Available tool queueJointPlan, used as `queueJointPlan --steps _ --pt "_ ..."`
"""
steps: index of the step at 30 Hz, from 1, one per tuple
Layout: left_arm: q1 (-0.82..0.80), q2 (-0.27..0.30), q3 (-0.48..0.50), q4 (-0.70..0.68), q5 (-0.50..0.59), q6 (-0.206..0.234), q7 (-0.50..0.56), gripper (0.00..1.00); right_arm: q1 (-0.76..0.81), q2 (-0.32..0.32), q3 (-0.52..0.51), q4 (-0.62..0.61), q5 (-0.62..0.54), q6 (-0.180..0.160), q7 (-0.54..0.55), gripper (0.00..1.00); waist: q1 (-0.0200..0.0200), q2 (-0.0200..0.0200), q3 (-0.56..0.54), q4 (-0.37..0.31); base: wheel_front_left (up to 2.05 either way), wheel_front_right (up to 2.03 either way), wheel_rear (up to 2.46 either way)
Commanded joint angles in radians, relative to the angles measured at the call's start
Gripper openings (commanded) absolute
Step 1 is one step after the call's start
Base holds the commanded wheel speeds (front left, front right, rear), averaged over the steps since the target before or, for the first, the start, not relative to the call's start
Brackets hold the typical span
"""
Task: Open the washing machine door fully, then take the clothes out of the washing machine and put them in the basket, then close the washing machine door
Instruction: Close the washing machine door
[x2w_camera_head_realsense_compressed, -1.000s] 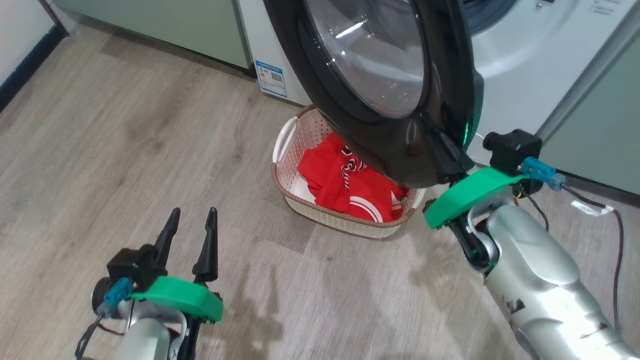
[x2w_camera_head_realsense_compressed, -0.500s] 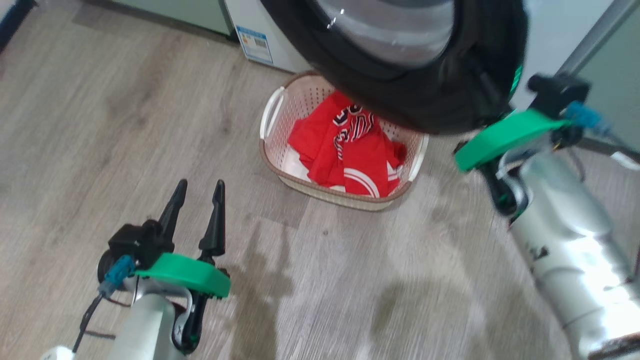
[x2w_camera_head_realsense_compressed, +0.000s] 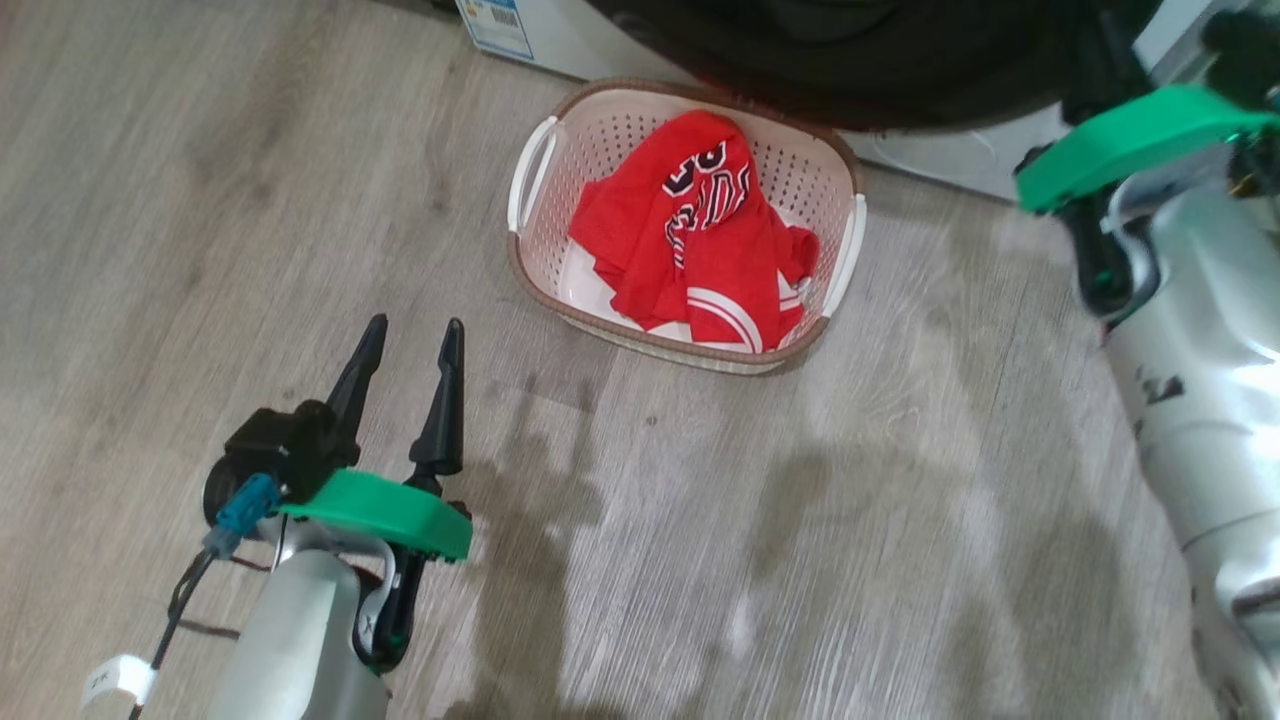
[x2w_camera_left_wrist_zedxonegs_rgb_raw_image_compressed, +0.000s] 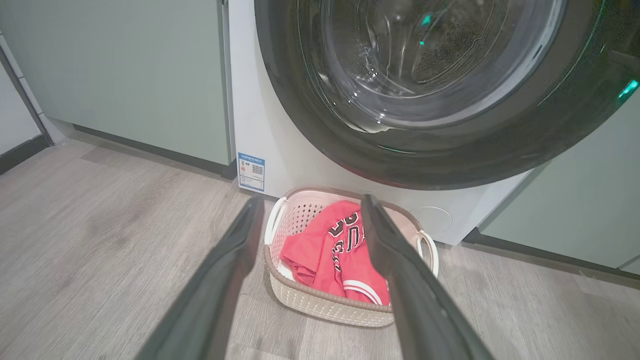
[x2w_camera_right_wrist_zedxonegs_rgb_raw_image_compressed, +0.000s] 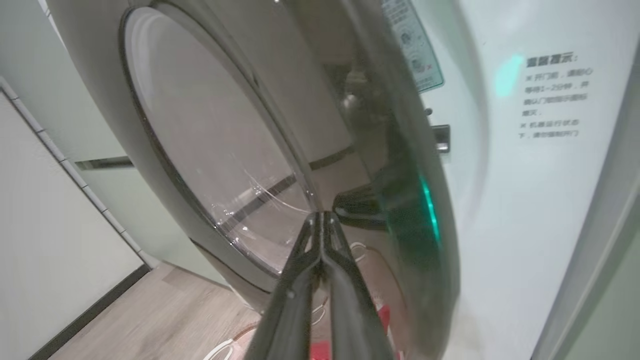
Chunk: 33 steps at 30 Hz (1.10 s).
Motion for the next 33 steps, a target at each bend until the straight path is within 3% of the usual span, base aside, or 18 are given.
queueJointPlan --steps 1,10,28,30,31,33 --pt "-0.036 0.011 0.03 -0.031 -0.006 -0.006 -0.007 1.0 -0.04 -0.006 -0.012 -0.015 -0.008 -0.001 -0.006 0.0 0.0 0.0 0.01 0.0 0.0 0.0 0.0" --pt "-0.05 0.011 0.024 -0.024 -0.002 -0.006 -0.007 1.0 -0.086 -0.018 -0.046 0.006 -0.019 -0.001 -0.006 0.0 0.0 0.0 0.017 0.0 0.0 0.0 0.0" --pt "0.022 0.011 0.053 0.002 0.027 -0.006 -0.007 1.0 0.151 0.037 -0.014 -0.106 0.012 -0.001 -0.006 0.0 0.0 0.0 -0.151 -0.047 0.0 0.0 0.0" --pt "0.038 0.011 0.057 0.004 0.03 -0.006 -0.007 1.0 0.187 0.043 -0.016 -0.129 0.018 -0.001 -0.006 0.56 0.0 0.0 -0.176 -0.055 0.0 0.0 0.0" --pt "0.045 0.011 0.059 0.005 0.032 -0.006 -0.007 1.0 0.204 0.043 -0.017 -0.14 0.019 -0.001 -0.006 1.0 0.0 0.0 -0.187 -0.058 0.0 0.0 0.0" --pt "0.058 0.011 0.065 0.008 0.034 -0.006 -0.007 1.0 0.237 0.044 -0.018 -0.157 0.023 -0.001 -0.006 1.0 0.0 0.0 -0.207 -0.064 0.0 0.0 0.0"
